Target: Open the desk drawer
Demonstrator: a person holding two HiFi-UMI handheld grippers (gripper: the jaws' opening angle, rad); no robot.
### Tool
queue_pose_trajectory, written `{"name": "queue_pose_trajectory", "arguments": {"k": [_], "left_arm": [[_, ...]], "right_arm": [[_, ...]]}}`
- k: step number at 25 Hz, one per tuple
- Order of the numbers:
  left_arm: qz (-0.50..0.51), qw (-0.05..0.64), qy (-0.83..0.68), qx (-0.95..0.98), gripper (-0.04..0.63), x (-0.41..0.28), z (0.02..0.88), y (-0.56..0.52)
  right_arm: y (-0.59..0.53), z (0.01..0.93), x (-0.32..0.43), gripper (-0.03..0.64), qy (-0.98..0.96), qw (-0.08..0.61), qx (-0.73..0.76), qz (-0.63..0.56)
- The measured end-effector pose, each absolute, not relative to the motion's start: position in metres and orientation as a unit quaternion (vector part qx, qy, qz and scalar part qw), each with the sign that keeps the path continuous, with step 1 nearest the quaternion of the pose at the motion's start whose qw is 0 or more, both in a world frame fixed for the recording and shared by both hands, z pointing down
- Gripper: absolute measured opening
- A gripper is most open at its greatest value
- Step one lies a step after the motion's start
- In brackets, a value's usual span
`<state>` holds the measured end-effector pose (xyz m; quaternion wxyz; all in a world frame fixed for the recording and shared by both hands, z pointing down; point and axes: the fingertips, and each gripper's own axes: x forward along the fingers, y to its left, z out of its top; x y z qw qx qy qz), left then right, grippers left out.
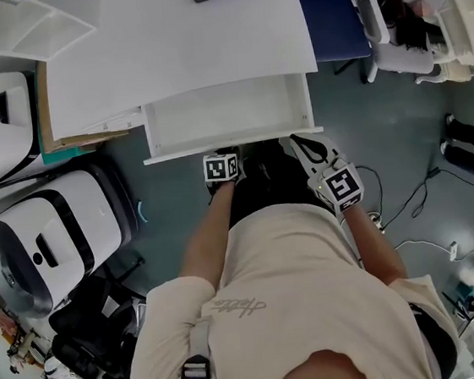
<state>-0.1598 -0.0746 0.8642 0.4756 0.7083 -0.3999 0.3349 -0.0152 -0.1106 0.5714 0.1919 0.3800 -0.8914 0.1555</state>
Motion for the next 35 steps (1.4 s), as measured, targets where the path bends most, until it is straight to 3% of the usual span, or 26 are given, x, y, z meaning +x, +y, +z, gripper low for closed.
{"name": "queue_pose_trajectory", "arguments": {"k": [17,35], "left_arm": [[0.338,0.476,-0.388,0.713,0.075,-0.156,0.862,-0.032],[0.352,0.465,-0.41,0.701,0.072,-0.152,0.863,-0.011]], "right_arm": [[-0.054,0.579,-0.007,-0.003,-0.878,0.187,0.403,0.176],[-0.02,0.576,0.01,-0.003,-0.915,0.203,0.309,0.165]]}}
